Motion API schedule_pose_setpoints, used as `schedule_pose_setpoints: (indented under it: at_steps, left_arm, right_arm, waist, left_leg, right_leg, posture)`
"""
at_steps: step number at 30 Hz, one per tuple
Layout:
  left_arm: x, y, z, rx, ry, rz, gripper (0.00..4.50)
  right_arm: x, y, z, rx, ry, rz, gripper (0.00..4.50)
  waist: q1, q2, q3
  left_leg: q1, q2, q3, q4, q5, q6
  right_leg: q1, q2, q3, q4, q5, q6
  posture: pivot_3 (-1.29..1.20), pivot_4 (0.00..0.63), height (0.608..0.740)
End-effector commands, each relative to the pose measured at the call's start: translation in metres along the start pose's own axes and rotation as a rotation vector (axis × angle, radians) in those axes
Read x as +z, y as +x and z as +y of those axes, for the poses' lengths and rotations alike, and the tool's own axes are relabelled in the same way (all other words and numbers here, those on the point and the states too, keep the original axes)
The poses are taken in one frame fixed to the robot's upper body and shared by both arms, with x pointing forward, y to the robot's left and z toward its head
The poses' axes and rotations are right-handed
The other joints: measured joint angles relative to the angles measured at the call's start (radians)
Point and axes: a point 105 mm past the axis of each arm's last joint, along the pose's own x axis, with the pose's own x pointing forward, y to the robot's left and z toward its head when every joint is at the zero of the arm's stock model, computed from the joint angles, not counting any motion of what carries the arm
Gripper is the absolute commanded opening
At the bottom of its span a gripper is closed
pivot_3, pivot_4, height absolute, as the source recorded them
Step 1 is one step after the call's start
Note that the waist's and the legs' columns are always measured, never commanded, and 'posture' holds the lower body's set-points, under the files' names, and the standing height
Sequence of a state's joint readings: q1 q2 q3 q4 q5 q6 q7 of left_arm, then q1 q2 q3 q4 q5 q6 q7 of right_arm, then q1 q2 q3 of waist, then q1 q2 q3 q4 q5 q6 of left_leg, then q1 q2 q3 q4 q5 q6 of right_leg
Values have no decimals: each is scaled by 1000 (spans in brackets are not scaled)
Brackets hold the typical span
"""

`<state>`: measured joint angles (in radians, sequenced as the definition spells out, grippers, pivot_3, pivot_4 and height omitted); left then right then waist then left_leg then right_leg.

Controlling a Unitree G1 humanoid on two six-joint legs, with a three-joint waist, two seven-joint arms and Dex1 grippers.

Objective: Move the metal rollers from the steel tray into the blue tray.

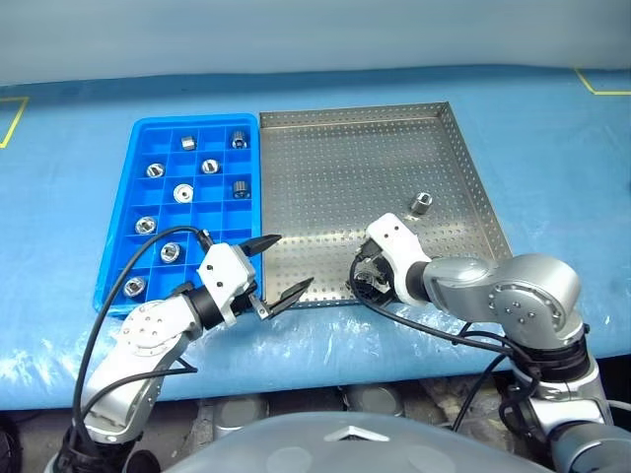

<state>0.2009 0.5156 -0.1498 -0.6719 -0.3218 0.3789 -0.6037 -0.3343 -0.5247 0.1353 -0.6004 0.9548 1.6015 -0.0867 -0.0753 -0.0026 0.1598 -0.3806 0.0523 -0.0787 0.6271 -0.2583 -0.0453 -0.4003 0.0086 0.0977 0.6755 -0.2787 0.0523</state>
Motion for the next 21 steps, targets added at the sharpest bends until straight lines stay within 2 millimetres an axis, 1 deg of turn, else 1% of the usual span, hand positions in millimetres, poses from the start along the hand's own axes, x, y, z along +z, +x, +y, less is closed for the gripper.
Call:
schedule_pose_setpoints:
  at_steps: [1,4,10,12,17,21]
  left_arm:
    - [7,0,-4,-21,23,-22,4500]
    - [8,0,-4,-23,24,-21,4500]
    - [8,1,-4,-28,27,-21,4500]
    - [9,1,-4,-27,29,-24,4500]
    - [18,-3,7,56,22,-77,4500]
    - [25,-12,24,216,8,-127,4500]
  right_arm:
    - [0,-2,5,25,-25,15,2650]
    - [3,-4,5,27,-44,8,1704]
    - [8,-8,5,24,-75,2,1694]
    - [14,-9,4,5,-85,-20,1694]
    - [62,-12,-1,-106,-135,-199,1694]
    - [106,-5,1,-152,-154,-361,1694]
  waist:
    - [0,0,0]
    - [1,0,0]
    - [-2,0,0]
    - [-2,0,0]
    - [-6,1,0]
    - [-3,1,0]
  left_leg:
    - [0,0,0,0,0,0]
    - [0,0,0,1,0,0]
    - [0,0,0,0,0,0]
    - [0,0,0,0,0,0]
    - [0,0,0,1,0,0]
    - [0,1,0,0,0,0]
  right_leg:
    - [0,0,0,0,0,0]
    - [0,0,0,0,0,0]
    - [0,0,0,0,0,1]
    - [0,0,0,0,0,1]
    - [0,1,0,1,-1,1]
    - [0,1,0,1,-1,1]
  posture:
    - [-32,150,740]
    - [-33,150,740]
    - [-33,150,740]
    - [-29,150,740]
    - [-7,150,740]
    - [39,150,740]
